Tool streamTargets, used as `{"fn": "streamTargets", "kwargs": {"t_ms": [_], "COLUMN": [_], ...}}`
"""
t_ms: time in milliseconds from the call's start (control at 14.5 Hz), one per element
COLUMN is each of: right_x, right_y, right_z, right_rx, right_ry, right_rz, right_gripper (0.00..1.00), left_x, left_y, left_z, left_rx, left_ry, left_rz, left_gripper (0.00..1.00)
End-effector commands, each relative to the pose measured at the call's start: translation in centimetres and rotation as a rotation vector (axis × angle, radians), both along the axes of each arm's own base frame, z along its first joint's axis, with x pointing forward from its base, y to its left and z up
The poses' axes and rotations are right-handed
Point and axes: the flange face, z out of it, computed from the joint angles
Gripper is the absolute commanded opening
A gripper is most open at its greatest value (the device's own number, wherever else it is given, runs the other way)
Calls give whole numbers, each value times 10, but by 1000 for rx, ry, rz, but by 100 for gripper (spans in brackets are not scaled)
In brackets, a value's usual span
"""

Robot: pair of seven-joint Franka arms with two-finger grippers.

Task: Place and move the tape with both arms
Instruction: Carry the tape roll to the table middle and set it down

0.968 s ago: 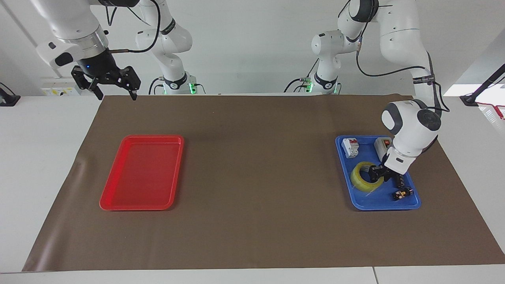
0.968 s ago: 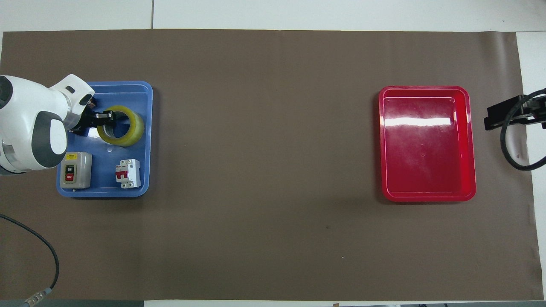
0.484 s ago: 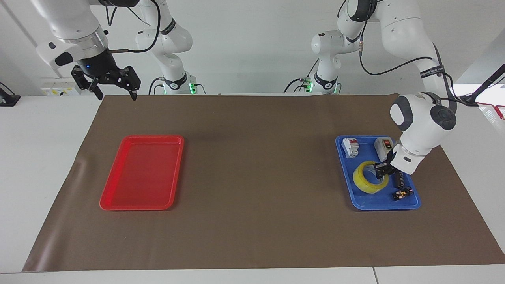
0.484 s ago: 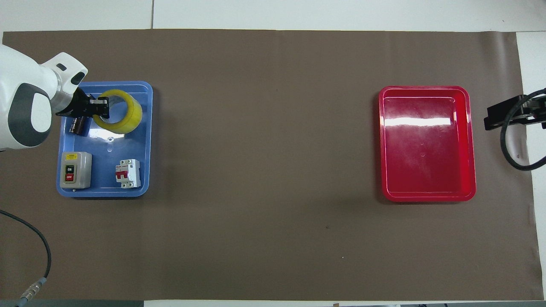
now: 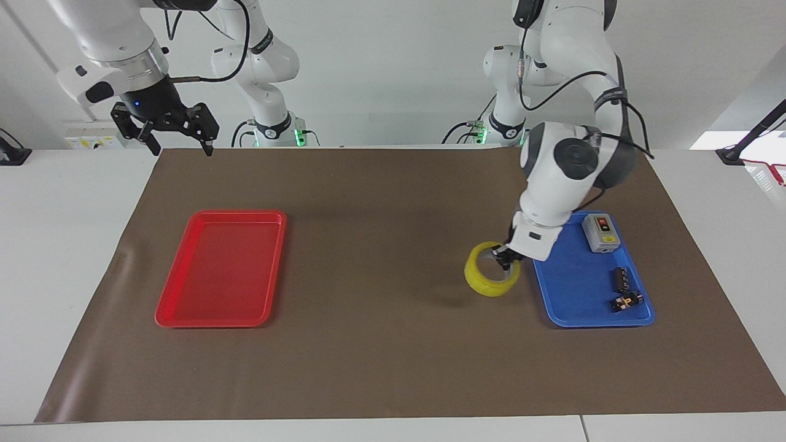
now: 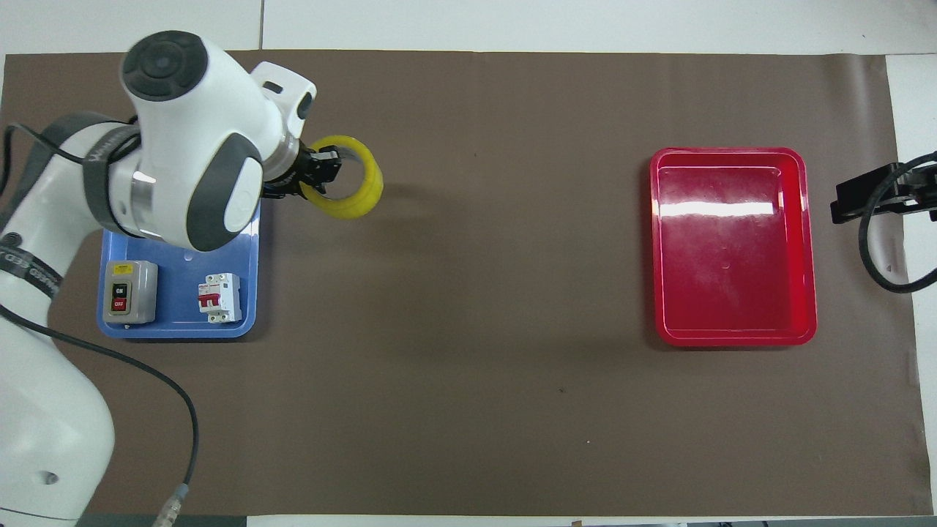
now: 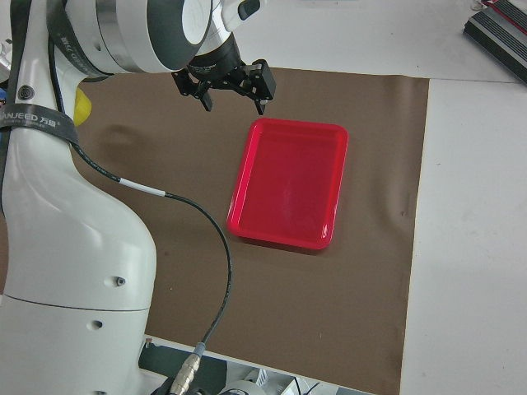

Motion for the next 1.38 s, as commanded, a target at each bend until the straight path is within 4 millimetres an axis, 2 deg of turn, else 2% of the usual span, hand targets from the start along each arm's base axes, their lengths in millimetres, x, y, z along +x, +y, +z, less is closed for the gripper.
{"fn": "streamTargets", "kwargs": {"t_ms": [0,69,276,346,484,691,760,829,899,968,1037,1106,1175,1244,1313], "right_x": [-1,-1,-1,-1,-1,-1,-1,-1,-1,-1,-1,-1,-1,-1,-1], "right_y": [-2,-2,-1,-2,-1,-2,-1,-1,-1,0,0,-1,-1,0,0], "right_z": [2,2,2,2,2,2,2,2,2,2,2,2,2,2,3], "right_rx": [20,20,22,22,22,22,22,22,22,22,22,22,22,22,22], "right_ry": [-12,-12,-12,-12,-12,-12,-12,-12,-12,-12,-12,-12,-12,-12,-13], "right_rz": [17,18,20,17,18,17,18,18,18,18,18,18,18,18,20], "right_gripper": [100,100,100,100,100,100,100,100,100,100,100,100,100,100,100], "left_x": [-25,-32,-29,-34,-40,-43,-42,-41,-40,-39,-37,-31,-22,-16,-8], "left_y": [-79,-105,-122,-121,-120,-118,-118,-117,-117,-116,-116,-109,-94,-75,-45], "left_z": [-29,-45,-67,-79,-90,-96,-95,-93,-91,-89,-83,-74,-54,-30,-9], "left_rx": [41,52,5,6,17,14,15,17,15,17,27,39,49,48,46], "left_ry": [26,29,-26,-24,-9,-10,-9,-8,-9,-8,0,7,1,-10,-16], "left_rz": [-4,5,20,18,14,18,20,23,27,40,50,60,78,94,119], "left_gripper": [0,0,0,0,0,0,42,57,59,65,95,100,100,100,100]}}
